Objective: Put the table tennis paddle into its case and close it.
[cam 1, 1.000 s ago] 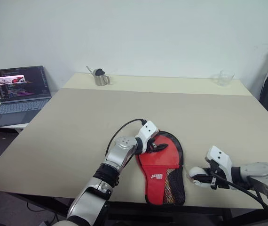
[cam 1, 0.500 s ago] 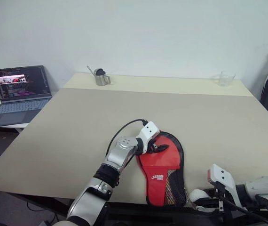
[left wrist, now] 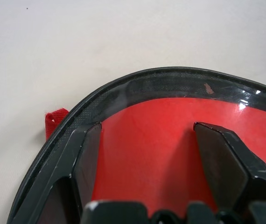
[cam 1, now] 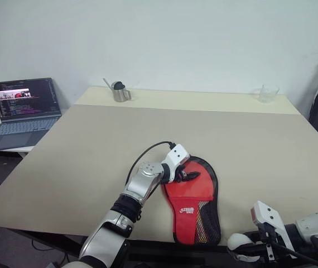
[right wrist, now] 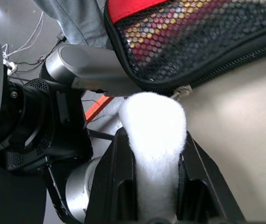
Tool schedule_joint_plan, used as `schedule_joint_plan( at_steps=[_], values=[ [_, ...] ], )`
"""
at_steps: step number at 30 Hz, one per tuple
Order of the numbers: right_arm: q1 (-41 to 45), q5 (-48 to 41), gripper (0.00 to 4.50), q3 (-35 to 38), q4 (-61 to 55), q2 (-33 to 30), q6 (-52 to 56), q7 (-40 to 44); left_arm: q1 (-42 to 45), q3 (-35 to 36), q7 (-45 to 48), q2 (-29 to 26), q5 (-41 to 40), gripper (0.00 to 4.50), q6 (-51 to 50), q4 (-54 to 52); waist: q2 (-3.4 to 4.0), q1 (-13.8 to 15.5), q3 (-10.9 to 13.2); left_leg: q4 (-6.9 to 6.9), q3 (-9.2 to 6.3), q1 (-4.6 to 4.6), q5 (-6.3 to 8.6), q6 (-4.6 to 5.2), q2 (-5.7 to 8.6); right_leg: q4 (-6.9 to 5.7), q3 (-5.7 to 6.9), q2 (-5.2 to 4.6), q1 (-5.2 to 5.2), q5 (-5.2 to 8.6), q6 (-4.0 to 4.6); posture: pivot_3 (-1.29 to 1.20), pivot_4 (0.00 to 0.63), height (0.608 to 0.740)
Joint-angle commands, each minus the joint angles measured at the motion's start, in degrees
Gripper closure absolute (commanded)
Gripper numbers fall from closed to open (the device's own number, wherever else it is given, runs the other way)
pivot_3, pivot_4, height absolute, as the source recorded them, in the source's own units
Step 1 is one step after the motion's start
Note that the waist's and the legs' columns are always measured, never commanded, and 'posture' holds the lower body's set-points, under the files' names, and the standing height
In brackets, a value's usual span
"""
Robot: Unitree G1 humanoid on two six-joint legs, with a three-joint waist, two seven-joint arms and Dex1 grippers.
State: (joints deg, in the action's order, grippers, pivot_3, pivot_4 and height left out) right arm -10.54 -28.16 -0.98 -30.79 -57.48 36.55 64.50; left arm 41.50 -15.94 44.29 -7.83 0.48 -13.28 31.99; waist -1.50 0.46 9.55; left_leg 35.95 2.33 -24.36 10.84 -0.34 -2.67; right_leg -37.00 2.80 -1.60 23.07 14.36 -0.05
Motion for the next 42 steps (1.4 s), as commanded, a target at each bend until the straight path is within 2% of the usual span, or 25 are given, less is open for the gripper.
schedule_joint_plan(
  at_steps=[1, 13, 22, 25, 33, 34, 42],
  values=[
    [0.0, -1.0, 3.96, 1.0, -0.5, -1.2, -0.6, 1.7, -2.1, -2.0, 0.0, -1.0, 2.4, 1.07, -2.0, 3.9, 0.01, 0.0, 0.0, 0.0, 0.0, 0.0, 0.0, 0.0, 0.0, 0.0, 0.01, 0.01, 0.0, 0.0, 0.0, 0.0, 0.15, 0.74],
    [-3.7, -4.2, 3.96, 0.1, -8.9, -3.2, 2.3, 1.7, -2.1, -2.1, 0.3, -0.9, 2.4, 1.07, -2.1, 3.9, 0.0, 0.1, 0.0, 0.0, -0.02, 0.0, 0.01, -0.02, 0.0, 0.01, 0.01, 0.01, -0.02, 0.0, 0.0, 0.0, 0.15, 0.74],
    [1.3, -1.5, 3.96, -6.5, -14.7, -1.5, 8.7, -7.3, -1.6, -2.0, 0.2, -0.7, 2.5, 1.07, -1.8, 4.5, -0.03, 0.1, -0.1, 0.01, -0.05, 0.0, 0.03, -0.05, -0.01, 0.01, 0.02, 0.01, -0.01, 0.01, 0.0, 0.0, 0.15, 0.74],
    [2.4, -1.9, 2.98, -8.4, -15.1, -1.8, 10.4, -7.9, -1.6, -2.0, 0.1, -0.8, 2.5, 1.07, -1.8, 4.4, -0.05, 0.1, -0.1, 0.01, -0.05, 0.0, 0.03, -0.05, -0.02, 0.01, 0.02, 0.0, -0.02, 0.01, 0.02, 0.0, 0.15, 0.74],
    [4.5, -1.1, 0.2, -7.3, -13.2, -3.3, 11.1, -8.7, -1.7, -2.0, 0.4, -1.0, 2.5, 1.07, -1.8, 4.1, -0.05, 0.0, -0.1, 0.02, -0.06, 0.0, 0.03, -0.04, -0.03, -0.01, 0.02, 0.0, -0.02, 0.02, 0.02, 0.0, 0.15, 0.74],
    [5.0, -1.1, 0.02, -6.8, -13.0, -3.4, 11.2, -8.8, -1.7, -2.0, 0.5, -1.0, 2.4, 1.07, -1.7, 4.0, -0.05, 0.0, -0.1, 0.02, -0.06, 0.01, 0.03, -0.04, -0.02, -0.01, 0.02, 0.0, -0.02, 0.02, 0.02, 0.0, 0.15, 0.74],
    [13.5, -2.4, 0.02, -2.3, -11.8, -4.0, 13.4, -9.5, -1.6, -0.2, 4.3, -2.2, -0.3, 1.07, 0.1, 1.8, -0.05, -0.2, -0.1, 0.02, -0.04, 0.0, 0.03, -0.04, -0.02, -0.02, 0.0, 0.07, 0.01, 0.01, 0.01, 0.0, 0.15, 0.74]
  ],
)
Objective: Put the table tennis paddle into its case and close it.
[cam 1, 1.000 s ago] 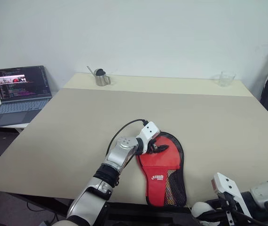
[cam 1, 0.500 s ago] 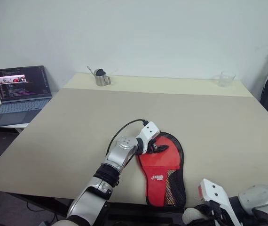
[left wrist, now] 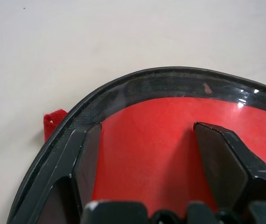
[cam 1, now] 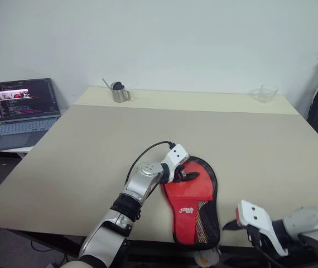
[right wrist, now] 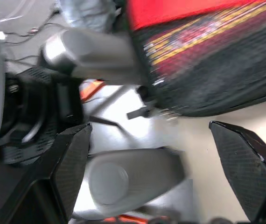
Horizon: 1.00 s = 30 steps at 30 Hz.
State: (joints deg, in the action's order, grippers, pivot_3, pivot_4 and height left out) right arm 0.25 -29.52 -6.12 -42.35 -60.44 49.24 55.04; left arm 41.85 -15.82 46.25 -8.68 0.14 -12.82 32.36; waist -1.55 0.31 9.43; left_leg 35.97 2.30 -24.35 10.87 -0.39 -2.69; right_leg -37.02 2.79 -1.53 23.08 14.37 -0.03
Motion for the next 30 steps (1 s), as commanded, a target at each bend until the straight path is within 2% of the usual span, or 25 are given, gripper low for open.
schedule_joint_plan(
  at_steps=[1, 5, 11, 19, 27, 30],
  values=[
    [3.7, -1.1, 0.02, 4.1, 1.2, -1.9, 0.1, 1.2, -2.1, 0.3, 4.0, -1.9, -1.2, 1.07, 0.0, -0.1, 0.0, 0.0, 0.0, -0.01, 0.0, 0.0, 0.0, 0.0, 0.0, 0.0, 0.0, 0.03, 0.0, -0.01, -0.01, 0.0, 0.15, 0.74],
    [0.0, 3.3, 0.02, 12.0, 17.5, -6.8, -15.8, 11.6, -1.0, 2.5, 8.1, -4.4, -4.8, 1.07, -1.5, -5.0, -0.08, 0.1, 0.1, -0.01, 0.02, -0.12, 0.01, -0.02, 0.02, 0.03, 0.0, 0.05, 0.09, -0.03, -0.04, 0.0, 0.15, 0.74],
    [1.9, 6.7, 0.02, 11.4, 25.5, -6.6, -24.6, 15.4, 1.0, 4.8, 16.5, -9.7, -11.1, 1.07, -7.9, -13.8, -0.08, 0.1, 0.4, -0.01, 0.0, -0.24, 0.02, -0.01, -0.04, -0.04, 0.0, 0.23, 0.22, -0.14, -0.22, 0.0, 0.15, 0.74],
    [9.5, 9.0, 0.02, 10.0, 33.0, -6.9, -28.2, 18.4, 3.0, 11.1, 28.1, -26.4, -17.9, 1.07, -11.4, -21.5, -0.04, -0.5, 0.6, 0.01, 0.03, -0.25, 0.02, -0.02, -0.05, -0.1, -0.07, 0.24, 0.28, -0.14, -0.22, 0.0, 0.15, 0.74],
    [19.7, 9.3, 0.02, 11.5, 44.4, -7.6, -30.9, 22.6, -0.2, 19.8, 38.3, -44.7, -22.1, 1.07, -11.5, -19.0, 0.02, -0.4, 0.8, 0.01, 0.18, -0.3, 0.03, -0.03, -0.09, -0.08, -0.12, 0.18, 0.38, -0.14, -0.21, 0.0, 0.15, 0.74],
    [22.5, 9.2, 0.02, 12.0, 47.5, -7.7, -31.6, 24.1, -1.4, 22.6, 40.2, -48.9, -23.2, 1.07, -10.7, -16.8, 0.05, -0.4, 0.8, -0.01, 0.34, -0.34, 0.03, -0.04, -0.13, -0.12, -0.23, 0.19, 0.53, -0.14, -0.2, 0.0, 0.15, 0.74]
  ],
)
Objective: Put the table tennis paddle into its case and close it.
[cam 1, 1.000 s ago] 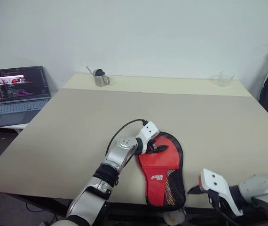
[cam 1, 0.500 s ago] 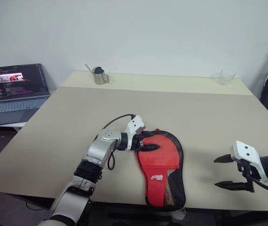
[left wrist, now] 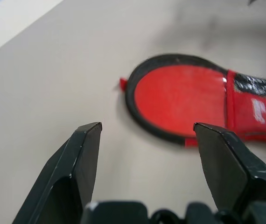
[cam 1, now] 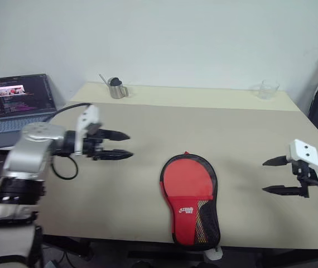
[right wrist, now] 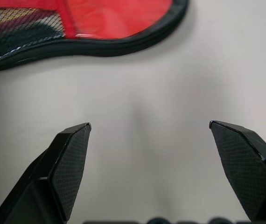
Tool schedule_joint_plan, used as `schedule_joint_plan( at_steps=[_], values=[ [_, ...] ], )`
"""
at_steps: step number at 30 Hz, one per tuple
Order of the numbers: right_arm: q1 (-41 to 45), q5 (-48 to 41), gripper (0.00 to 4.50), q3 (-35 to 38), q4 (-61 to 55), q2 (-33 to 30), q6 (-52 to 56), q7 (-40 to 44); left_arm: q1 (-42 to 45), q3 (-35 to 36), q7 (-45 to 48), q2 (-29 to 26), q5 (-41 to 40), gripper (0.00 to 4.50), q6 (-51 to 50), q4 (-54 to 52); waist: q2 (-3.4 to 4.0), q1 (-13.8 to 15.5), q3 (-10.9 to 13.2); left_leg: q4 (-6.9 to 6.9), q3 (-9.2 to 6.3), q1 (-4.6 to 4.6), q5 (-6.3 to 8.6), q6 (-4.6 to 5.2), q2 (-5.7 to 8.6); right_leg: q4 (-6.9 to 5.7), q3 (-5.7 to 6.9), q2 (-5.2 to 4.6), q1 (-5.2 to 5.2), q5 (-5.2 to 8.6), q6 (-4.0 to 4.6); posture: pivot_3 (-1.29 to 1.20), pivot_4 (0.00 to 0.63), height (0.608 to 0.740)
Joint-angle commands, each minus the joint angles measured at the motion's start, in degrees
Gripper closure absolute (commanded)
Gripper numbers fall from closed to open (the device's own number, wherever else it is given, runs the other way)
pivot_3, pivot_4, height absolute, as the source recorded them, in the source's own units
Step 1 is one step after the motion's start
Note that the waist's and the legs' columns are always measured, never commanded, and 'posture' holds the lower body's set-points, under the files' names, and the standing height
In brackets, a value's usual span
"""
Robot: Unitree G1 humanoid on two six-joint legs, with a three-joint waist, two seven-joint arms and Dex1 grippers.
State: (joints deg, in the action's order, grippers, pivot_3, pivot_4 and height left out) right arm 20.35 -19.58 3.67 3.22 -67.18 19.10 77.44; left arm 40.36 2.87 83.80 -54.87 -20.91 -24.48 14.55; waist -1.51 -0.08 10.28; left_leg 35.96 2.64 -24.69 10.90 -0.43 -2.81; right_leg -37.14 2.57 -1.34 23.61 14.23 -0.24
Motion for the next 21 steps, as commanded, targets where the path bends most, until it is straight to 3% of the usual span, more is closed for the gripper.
schedule_joint_plan(
  at_steps=[1, 7, 21],
  values=[
    [3.4, -0.5, 0.02, 2.4, 3.2, -1.2, -1.9, 2.1, -0.2, 5.1, 3.2, -4.1, -2.8, 1.07, 0.7, 2.0, 0.01, 0.0, 0.0, 0.0, 0.04, 0.0, 0.0, 0.0, -0.02, -0.02, -0.01, 0.0, 0.01, 0.0, 0.0, 0.0, 0.15, 0.74],
    [7.9, 0.2, 0.02, 3.2, 8.3, -1.7, -3.7, 3.5, -0.2, 12.6, 4.6, -9.2, -8.4, 1.07, -2.0, 6.7, 0.01, 0.1, 0.0, 0.04, 0.47, 0.0, 0.0, 0.0, -0.06, -0.19, -0.21, -0.05, 0.2, 0.0, 0.0, 0.0, 0.15, 0.74],
    [11.2, 0.7, 0.02, -0.1, 8.2, 1.0, -3.9, 4.9, -8.8, 16.5, 2.7, -11.9, -10.5, 1.07, -3.6, 1.1, 0.02, -0.1, 0.0, 0.16, 0.93, 0.05, -0.01, -0.03, -0.76, -0.95, -0.41, 0.11, 0.66, 0.1, 0.33, 0.0, 0.15, 0.74]
  ],
)
